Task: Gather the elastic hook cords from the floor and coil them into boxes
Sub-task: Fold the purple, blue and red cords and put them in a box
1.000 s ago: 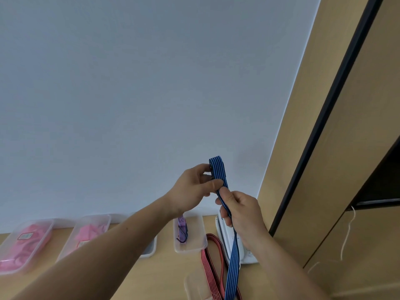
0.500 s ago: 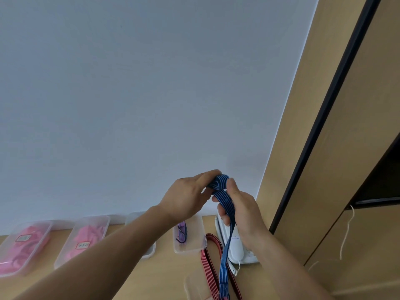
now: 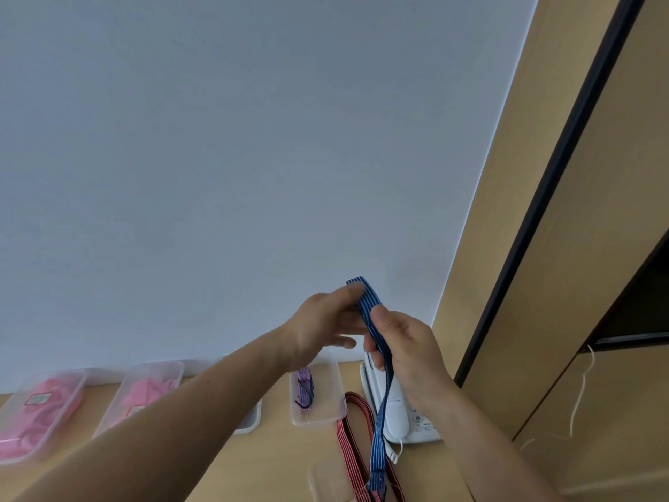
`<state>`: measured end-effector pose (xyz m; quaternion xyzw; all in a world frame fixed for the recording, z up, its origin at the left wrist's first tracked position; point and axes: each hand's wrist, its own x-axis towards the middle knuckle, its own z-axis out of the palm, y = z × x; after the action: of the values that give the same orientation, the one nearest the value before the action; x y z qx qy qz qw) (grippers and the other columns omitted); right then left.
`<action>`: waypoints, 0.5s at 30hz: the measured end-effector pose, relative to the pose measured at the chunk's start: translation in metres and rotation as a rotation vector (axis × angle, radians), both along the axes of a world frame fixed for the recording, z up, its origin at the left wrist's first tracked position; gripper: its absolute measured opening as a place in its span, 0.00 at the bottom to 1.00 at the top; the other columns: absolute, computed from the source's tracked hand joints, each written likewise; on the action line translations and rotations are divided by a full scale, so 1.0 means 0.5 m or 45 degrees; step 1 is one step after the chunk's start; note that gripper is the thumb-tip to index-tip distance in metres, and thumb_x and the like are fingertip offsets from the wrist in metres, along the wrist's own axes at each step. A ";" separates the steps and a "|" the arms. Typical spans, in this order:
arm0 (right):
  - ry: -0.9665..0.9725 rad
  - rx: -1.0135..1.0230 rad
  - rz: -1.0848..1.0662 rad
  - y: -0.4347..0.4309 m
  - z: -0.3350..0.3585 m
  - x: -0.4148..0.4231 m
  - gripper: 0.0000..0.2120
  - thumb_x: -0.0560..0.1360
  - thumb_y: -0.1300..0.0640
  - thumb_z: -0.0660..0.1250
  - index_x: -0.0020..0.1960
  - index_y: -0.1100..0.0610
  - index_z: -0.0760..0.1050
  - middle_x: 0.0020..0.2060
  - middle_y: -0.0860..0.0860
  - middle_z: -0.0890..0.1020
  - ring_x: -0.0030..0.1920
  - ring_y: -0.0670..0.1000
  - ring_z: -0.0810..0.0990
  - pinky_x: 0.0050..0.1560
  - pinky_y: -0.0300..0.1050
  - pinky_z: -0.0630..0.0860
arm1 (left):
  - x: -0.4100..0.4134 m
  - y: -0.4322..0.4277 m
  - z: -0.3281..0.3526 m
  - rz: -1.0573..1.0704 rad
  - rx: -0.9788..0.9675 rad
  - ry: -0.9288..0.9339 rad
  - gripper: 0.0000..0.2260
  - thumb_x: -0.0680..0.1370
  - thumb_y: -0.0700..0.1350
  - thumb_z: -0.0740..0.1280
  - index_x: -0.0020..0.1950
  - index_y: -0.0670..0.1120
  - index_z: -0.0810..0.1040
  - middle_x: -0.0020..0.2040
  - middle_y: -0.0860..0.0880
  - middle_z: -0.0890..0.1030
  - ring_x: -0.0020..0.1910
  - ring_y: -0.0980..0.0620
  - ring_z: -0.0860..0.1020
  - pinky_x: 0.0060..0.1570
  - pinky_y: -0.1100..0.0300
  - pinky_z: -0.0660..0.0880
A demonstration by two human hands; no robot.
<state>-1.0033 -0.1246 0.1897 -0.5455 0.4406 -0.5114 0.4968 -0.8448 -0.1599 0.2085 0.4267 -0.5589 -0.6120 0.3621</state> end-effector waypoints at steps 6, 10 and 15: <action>0.097 0.055 -0.114 -0.002 -0.017 -0.002 0.20 0.76 0.42 0.65 0.41 0.59 0.81 0.26 0.52 0.79 0.25 0.50 0.73 0.27 0.40 0.71 | -0.001 0.000 0.023 0.102 -0.284 -0.044 0.17 0.74 0.52 0.68 0.59 0.46 0.79 0.54 0.50 0.85 0.52 0.52 0.83 0.55 0.51 0.76; 0.107 0.072 -0.142 -0.002 -0.018 -0.002 0.20 0.80 0.45 0.62 0.40 0.59 0.81 0.26 0.52 0.78 0.25 0.49 0.73 0.27 0.39 0.70 | -0.008 0.002 0.018 0.175 -0.400 -0.116 0.08 0.78 0.49 0.70 0.56 0.50 0.81 0.47 0.52 0.87 0.45 0.54 0.84 0.47 0.56 0.76; 0.114 0.081 -0.137 -0.002 -0.005 0.000 0.23 0.81 0.44 0.60 0.40 0.61 0.81 0.25 0.52 0.77 0.24 0.49 0.71 0.27 0.40 0.70 | -0.016 0.005 0.012 0.283 -0.406 -0.030 0.06 0.78 0.49 0.70 0.53 0.51 0.83 0.44 0.51 0.87 0.44 0.51 0.85 0.42 0.59 0.75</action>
<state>-1.0031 -0.1256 0.1873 -0.5273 0.5072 -0.4981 0.4653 -0.8530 -0.1573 0.2145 0.4303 -0.6024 -0.4667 0.4839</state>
